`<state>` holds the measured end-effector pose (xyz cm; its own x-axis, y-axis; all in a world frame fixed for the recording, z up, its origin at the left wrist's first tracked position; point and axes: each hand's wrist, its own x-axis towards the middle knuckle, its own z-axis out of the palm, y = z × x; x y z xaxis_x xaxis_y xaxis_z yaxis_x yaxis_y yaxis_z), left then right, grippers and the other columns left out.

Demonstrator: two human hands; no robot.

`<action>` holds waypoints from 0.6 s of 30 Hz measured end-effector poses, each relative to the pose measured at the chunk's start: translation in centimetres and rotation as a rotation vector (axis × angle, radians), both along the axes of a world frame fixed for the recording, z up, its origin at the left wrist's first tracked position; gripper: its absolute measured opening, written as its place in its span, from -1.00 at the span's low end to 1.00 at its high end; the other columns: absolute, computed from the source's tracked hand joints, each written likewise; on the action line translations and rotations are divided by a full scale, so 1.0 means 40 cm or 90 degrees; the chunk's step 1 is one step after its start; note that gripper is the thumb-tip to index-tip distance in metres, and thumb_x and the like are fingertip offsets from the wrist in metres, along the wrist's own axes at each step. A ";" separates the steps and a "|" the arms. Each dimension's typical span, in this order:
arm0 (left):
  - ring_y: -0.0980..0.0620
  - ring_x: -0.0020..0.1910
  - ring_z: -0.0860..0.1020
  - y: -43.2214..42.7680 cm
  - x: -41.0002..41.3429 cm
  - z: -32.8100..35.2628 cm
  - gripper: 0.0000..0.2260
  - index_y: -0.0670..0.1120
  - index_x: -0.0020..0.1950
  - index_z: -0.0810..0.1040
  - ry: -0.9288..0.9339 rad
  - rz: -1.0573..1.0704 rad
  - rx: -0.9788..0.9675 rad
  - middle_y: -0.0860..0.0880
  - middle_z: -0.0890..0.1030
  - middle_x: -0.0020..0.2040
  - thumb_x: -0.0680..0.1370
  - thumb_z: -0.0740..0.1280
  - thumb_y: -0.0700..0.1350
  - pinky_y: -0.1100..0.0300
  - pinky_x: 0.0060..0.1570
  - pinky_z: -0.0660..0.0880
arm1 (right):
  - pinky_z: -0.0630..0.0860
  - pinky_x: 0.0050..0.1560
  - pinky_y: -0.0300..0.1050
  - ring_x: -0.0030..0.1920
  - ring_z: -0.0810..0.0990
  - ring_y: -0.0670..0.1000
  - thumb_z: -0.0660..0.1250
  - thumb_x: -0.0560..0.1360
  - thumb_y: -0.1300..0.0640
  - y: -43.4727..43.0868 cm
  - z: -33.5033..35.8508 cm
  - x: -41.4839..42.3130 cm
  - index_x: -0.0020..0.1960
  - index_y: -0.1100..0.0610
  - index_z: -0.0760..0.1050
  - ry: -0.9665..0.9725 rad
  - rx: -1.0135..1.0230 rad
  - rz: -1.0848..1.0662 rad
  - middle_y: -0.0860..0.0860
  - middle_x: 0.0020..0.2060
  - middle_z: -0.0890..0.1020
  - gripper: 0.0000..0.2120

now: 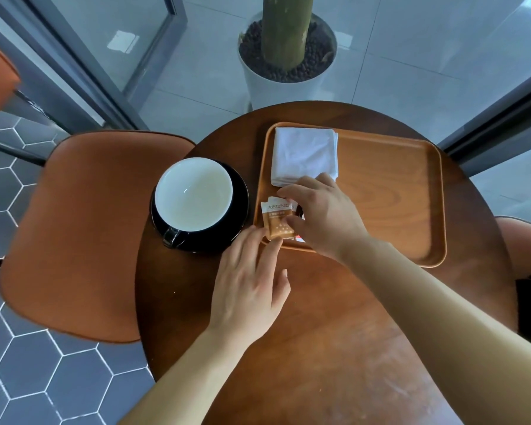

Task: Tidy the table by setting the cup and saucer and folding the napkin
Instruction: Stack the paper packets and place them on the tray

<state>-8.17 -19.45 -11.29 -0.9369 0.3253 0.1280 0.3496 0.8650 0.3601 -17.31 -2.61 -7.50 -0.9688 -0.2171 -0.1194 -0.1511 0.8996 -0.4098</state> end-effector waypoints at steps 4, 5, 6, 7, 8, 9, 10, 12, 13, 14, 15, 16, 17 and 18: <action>-0.16 0.46 0.37 0.001 0.001 -0.002 -0.60 -0.12 0.40 0.49 -0.006 0.007 0.011 -0.20 0.47 0.40 0.58 0.29 -0.04 -0.08 0.42 0.37 | 0.49 0.02 -0.04 0.12 0.42 0.04 0.48 0.44 0.11 0.000 -0.003 0.000 0.27 -0.01 0.58 -0.016 -0.051 -0.029 -0.06 0.10 0.61 -0.60; -0.16 0.45 0.37 0.001 0.001 -0.002 -0.60 -0.13 0.40 0.49 -0.006 0.009 0.015 -0.19 0.47 0.40 0.58 0.29 -0.04 -0.08 0.42 0.37 | 0.50 0.03 -0.03 0.11 0.44 0.05 0.49 0.44 0.12 0.000 -0.003 0.002 0.25 0.01 0.59 -0.009 -0.054 -0.035 -0.05 0.09 0.62 -0.62; -0.16 0.45 0.37 0.003 0.001 -0.002 -0.61 -0.13 0.39 0.49 -0.005 0.011 0.019 -0.19 0.47 0.40 0.58 0.29 -0.04 -0.08 0.42 0.37 | 0.50 0.04 -0.02 0.11 0.45 0.05 0.49 0.44 0.11 0.001 -0.002 0.005 0.24 0.02 0.59 0.004 -0.051 -0.041 -0.05 0.09 0.62 -0.62; -0.16 0.45 0.37 0.004 0.000 -0.002 -0.61 -0.13 0.39 0.50 -0.005 0.015 0.021 -0.19 0.48 0.39 0.58 0.29 -0.04 -0.08 0.42 0.37 | 0.51 0.04 -0.03 0.10 0.45 0.05 0.49 0.44 0.11 0.002 -0.001 0.008 0.24 0.02 0.59 0.018 -0.044 -0.046 -0.04 0.08 0.62 -0.63; -0.16 0.44 0.38 0.005 0.000 -0.001 -0.61 -0.14 0.38 0.50 -0.004 0.018 0.023 -0.19 0.48 0.39 0.58 0.29 -0.04 -0.08 0.42 0.37 | 0.51 0.04 -0.04 0.10 0.46 0.05 0.49 0.45 0.11 0.004 -0.001 0.011 0.23 0.02 0.60 0.031 -0.037 -0.050 -0.04 0.07 0.62 -0.64; -0.17 0.44 0.38 0.006 -0.002 0.000 -0.61 -0.14 0.38 0.50 -0.005 0.021 0.023 -0.19 0.49 0.38 0.58 0.28 -0.04 -0.08 0.42 0.37 | 0.51 0.03 -0.04 0.09 0.46 0.06 0.49 0.45 0.11 0.006 -0.002 0.014 0.23 0.02 0.60 0.039 -0.032 -0.052 -0.03 0.07 0.62 -0.65; -0.17 0.44 0.38 0.007 -0.003 0.001 -0.61 -0.15 0.37 0.50 -0.006 0.021 0.023 -0.19 0.50 0.38 0.58 0.28 -0.04 -0.09 0.42 0.37 | 0.51 0.03 -0.05 0.09 0.46 0.06 0.48 0.46 0.11 0.009 -0.003 0.016 0.22 0.03 0.61 0.043 -0.028 -0.054 -0.02 0.06 0.62 -0.67; -0.17 0.44 0.39 0.007 -0.005 0.002 -0.61 -0.16 0.37 0.50 -0.008 0.021 0.021 -0.18 0.51 0.36 0.58 0.28 -0.05 -0.10 0.41 0.37 | 0.51 0.03 -0.04 0.09 0.46 0.08 0.48 0.48 0.09 0.014 -0.005 0.019 0.17 0.03 0.64 0.045 -0.018 -0.052 -0.01 0.04 0.61 -0.73; -0.17 0.43 0.39 0.007 -0.005 0.003 -0.61 -0.16 0.37 0.50 -0.008 0.020 0.020 -0.18 0.52 0.36 0.58 0.28 -0.05 -0.10 0.40 0.38 | 0.51 0.03 -0.04 0.10 0.45 0.08 0.47 0.48 0.07 0.016 -0.006 0.021 0.15 0.02 0.65 0.048 -0.012 -0.050 -0.01 0.03 0.60 -0.76; -0.17 0.43 0.39 0.007 -0.005 0.004 -0.61 -0.16 0.37 0.50 -0.008 0.020 0.019 -0.18 0.52 0.35 0.57 0.28 -0.05 -0.10 0.40 0.38 | 0.50 0.02 -0.05 0.10 0.44 0.08 0.46 0.49 0.06 0.015 -0.007 0.023 0.13 0.01 0.65 0.052 -0.007 -0.048 -0.01 0.03 0.59 -0.78; -0.17 0.43 0.39 0.006 -0.006 0.004 -0.61 -0.16 0.37 0.50 -0.007 0.019 0.018 -0.18 0.52 0.35 0.57 0.29 -0.05 -0.10 0.39 0.39 | 0.49 0.00 -0.07 0.10 0.44 0.07 0.45 0.49 0.05 0.013 -0.008 0.025 0.11 0.01 0.66 0.055 -0.002 -0.048 -0.02 0.02 0.59 -0.80; -0.17 0.43 0.39 0.006 -0.006 0.005 -0.62 -0.16 0.36 0.51 -0.007 0.019 0.017 -0.17 0.52 0.35 0.57 0.29 -0.05 -0.10 0.38 0.40 | 0.47 -0.02 -0.09 0.09 0.43 0.07 0.44 0.50 0.04 0.011 -0.010 0.028 0.09 0.01 0.66 0.057 0.002 -0.048 -0.02 0.02 0.58 -0.82; -0.17 0.43 0.39 0.006 -0.006 0.005 -0.62 -0.16 0.36 0.51 -0.008 0.021 0.015 -0.17 0.52 0.35 0.58 0.28 -0.05 -0.11 0.37 0.41 | 0.47 -0.02 -0.09 0.09 0.43 0.07 0.44 0.50 0.04 0.008 -0.011 0.031 0.08 0.01 0.66 0.059 0.006 -0.049 -0.03 0.02 0.58 -0.82; -0.17 0.44 0.39 0.005 -0.006 0.005 -0.62 -0.15 0.37 0.51 -0.009 0.023 0.013 -0.17 0.52 0.36 0.58 0.28 -0.04 -0.11 0.37 0.41 | 0.47 -0.01 -0.09 0.09 0.43 0.08 0.44 0.49 0.03 0.007 -0.012 0.033 0.09 0.02 0.66 0.062 0.008 -0.050 -0.03 0.03 0.58 -0.81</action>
<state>-8.42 -19.23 -11.09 -0.9499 0.2883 0.1206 0.3124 0.8698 0.3818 -15.98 -2.33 -7.99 -0.9899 -0.1391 -0.0258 -0.1185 0.9151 -0.3855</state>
